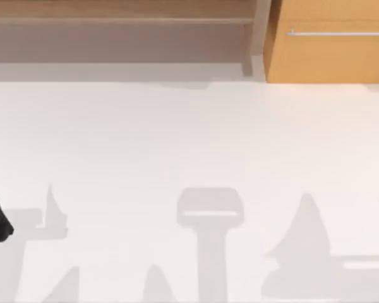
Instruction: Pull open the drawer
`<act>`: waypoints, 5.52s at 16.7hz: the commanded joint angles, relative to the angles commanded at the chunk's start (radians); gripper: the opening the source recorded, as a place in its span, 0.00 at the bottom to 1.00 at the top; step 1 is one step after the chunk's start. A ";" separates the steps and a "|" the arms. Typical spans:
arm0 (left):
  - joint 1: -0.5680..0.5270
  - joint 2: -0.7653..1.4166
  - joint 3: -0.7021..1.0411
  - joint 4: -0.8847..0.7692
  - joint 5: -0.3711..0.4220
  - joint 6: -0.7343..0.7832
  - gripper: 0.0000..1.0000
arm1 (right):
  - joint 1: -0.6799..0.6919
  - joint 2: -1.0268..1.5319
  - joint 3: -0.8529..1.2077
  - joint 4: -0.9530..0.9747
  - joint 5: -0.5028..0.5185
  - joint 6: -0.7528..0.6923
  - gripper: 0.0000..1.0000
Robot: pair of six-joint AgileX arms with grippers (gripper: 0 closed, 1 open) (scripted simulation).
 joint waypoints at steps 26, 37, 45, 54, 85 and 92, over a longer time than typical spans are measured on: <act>0.000 0.000 0.000 0.000 0.000 0.000 1.00 | 0.596 0.836 0.430 0.438 0.579 -1.214 1.00; 0.000 0.000 0.000 0.000 0.000 0.000 1.00 | 0.716 1.095 0.541 0.543 0.749 -1.577 1.00; 0.000 0.000 0.000 0.000 0.000 0.000 1.00 | 0.705 1.142 0.649 0.484 0.738 -1.577 1.00; 0.000 0.000 0.000 0.000 0.000 0.000 1.00 | 0.704 1.147 0.658 0.479 0.737 -1.578 0.62; 0.000 0.000 0.000 0.000 0.000 0.000 1.00 | 0.742 1.023 0.370 0.637 0.772 -1.573 0.00; 0.000 0.000 0.000 0.000 0.000 0.000 1.00 | 0.756 0.993 0.283 0.690 0.788 -1.574 0.00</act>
